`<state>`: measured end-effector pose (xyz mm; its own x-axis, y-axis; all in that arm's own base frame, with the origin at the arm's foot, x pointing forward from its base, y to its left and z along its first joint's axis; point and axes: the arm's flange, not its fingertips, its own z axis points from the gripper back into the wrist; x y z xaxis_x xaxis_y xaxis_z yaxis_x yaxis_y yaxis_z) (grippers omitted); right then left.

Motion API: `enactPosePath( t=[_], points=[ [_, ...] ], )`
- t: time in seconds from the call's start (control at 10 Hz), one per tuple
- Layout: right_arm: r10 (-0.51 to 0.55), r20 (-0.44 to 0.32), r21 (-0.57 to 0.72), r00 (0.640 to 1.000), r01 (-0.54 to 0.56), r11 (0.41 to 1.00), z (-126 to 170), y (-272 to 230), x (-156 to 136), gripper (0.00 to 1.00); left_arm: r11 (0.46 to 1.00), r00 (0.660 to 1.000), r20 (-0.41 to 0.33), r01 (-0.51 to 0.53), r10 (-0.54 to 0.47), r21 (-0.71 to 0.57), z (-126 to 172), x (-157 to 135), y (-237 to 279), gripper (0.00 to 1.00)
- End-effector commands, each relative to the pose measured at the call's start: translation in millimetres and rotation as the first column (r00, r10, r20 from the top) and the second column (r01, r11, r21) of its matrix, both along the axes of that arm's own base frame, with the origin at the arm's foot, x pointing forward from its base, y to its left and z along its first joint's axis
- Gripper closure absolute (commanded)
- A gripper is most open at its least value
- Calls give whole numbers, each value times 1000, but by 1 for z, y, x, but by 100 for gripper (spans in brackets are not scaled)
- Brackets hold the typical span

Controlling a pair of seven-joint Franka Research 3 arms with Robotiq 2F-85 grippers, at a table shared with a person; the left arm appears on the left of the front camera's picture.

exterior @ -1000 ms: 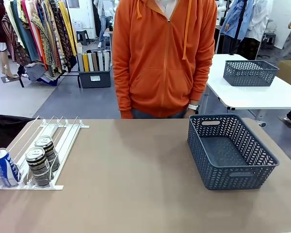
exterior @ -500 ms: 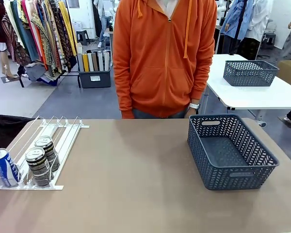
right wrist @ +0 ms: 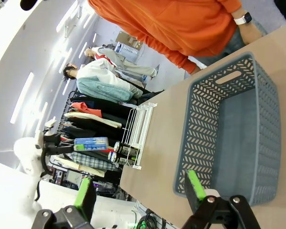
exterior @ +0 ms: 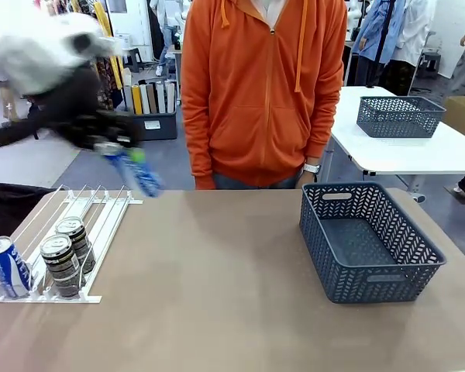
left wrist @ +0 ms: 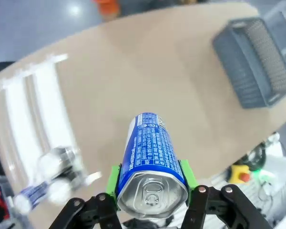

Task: Retrieve and store the cans from the dispenser.
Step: Pick up one can from the Automatic Can Dispenser and place it in the middle of the table.

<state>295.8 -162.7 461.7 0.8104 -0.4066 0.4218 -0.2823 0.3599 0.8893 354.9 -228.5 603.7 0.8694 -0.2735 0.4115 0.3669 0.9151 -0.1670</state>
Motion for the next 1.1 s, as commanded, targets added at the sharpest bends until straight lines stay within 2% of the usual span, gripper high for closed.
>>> enactPosePath(
  t=[0.0,0.1,0.2,0.3,0.5,0.6,1.0],
  points=[
    [-11,23,20,1000,10,1000,2,1,4,0,988,995,-64,81,-73,132,-15,43,-72,100],
    [-11,23,20,1000,10,1000,2,1,4,0,969,983,-114,166,-147,181,-43,48,-119,100],
    [-11,23,20,1000,10,1000,2,1,4,0,956,978,-116,193,-171,220,-75,52,-155,100],
    [-11,23,20,1000,10,1000,2,1,4,0,945,976,-110,208,-186,251,-101,57,-168,100],
    [-11,23,20,1000,10,1000,2,1,4,0,930,959,-161,268,-233,251,-149,67,-173,100],
    [-11,23,20,1000,10,1000,2,1,4,0,923,962,-150,262,-228,280,-161,68,-174,100],
    [-11,23,20,1000,10,1000,2,1,4,0,903,952,-182,292,-245,316,-177,74,-177,100]
  ],
)
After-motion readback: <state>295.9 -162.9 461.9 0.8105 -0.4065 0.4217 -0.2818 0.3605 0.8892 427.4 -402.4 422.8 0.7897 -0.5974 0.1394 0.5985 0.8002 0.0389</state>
